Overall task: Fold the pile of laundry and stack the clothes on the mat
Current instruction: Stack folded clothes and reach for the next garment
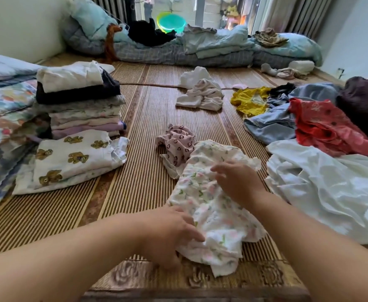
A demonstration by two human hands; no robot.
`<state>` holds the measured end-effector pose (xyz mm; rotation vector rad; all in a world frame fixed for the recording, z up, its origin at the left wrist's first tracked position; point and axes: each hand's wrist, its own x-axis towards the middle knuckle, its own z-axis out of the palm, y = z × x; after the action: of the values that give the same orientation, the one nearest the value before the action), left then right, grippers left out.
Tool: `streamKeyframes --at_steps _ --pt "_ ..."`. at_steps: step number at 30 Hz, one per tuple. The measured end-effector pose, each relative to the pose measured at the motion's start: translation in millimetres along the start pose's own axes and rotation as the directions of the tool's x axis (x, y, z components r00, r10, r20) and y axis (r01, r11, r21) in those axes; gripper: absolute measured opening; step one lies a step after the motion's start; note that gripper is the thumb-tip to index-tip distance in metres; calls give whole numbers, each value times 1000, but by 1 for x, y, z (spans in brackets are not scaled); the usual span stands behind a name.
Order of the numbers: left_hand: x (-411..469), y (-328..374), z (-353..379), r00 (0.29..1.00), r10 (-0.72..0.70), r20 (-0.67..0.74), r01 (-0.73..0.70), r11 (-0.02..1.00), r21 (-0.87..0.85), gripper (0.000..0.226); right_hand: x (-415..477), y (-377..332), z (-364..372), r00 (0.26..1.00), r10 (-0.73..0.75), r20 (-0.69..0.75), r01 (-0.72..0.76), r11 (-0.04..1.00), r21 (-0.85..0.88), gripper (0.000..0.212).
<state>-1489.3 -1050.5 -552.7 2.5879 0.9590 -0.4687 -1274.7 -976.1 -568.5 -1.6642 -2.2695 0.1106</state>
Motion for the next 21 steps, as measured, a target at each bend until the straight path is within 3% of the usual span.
streamKeyframes --at_steps 2,4,8,11,14,16,19,21 --pt "2 -3 -1 999 33 -4 -33 999 24 76 -36 -7 -8 990 -141 18 138 984 114 18" --pt "-1 -12 0 1000 21 11 -22 997 70 82 -69 -12 -15 970 -190 152 168 975 146 39" --pt "-4 -26 5 998 -10 -64 16 996 92 78 -111 -22 -9 871 -52 489 81 996 -39 103" --pt "-4 -30 6 971 -40 -236 55 997 55 47 -121 -35 0 875 72 479 4 988 -155 120" --pt "-7 -26 5 964 -131 -231 119 991 -69 26 -120 -53 4 877 199 438 -126 974 -190 127" --pt "-10 -23 1 951 -190 -243 135 965 -225 13 -118 -62 3 877 219 428 -131 965 -226 106" --pt "-19 -19 -12 938 -226 -264 96 899 -427 14 -117 -57 -9 954 170 247 -118 970 -210 33" --pt "-29 -20 -22 958 -215 -188 91 855 -511 16 -119 -43 -24 979 91 182 -78 994 -78 16"
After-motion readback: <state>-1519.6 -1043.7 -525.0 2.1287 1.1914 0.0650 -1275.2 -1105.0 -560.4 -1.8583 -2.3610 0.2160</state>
